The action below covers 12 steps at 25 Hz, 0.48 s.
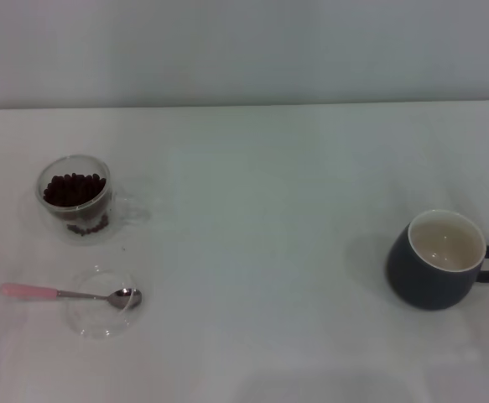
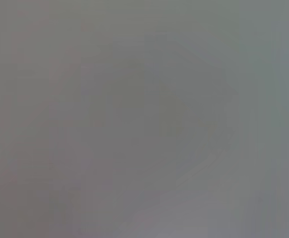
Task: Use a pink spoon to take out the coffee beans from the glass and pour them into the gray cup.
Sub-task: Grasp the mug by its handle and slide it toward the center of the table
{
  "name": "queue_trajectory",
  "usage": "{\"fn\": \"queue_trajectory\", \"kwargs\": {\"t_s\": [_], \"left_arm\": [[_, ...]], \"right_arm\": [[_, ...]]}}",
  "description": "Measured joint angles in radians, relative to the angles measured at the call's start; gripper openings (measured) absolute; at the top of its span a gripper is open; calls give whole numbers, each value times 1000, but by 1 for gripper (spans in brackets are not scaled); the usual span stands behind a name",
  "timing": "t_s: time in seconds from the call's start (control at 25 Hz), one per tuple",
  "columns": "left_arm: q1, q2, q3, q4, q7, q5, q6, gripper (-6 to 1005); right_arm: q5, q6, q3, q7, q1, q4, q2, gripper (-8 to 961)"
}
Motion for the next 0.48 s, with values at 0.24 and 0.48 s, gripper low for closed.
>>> {"fn": "queue_trajectory", "kwargs": {"t_s": [0.24,0.48], "left_arm": [[-30,0,-1,0,7,0,-32,861],[-51,0,-5,0,7,-4,-46,861]], "right_arm": [[0,-62,-13,-2,-72,21,0,845],[1,-92,-25,-3,-105,54,0,845]]}}
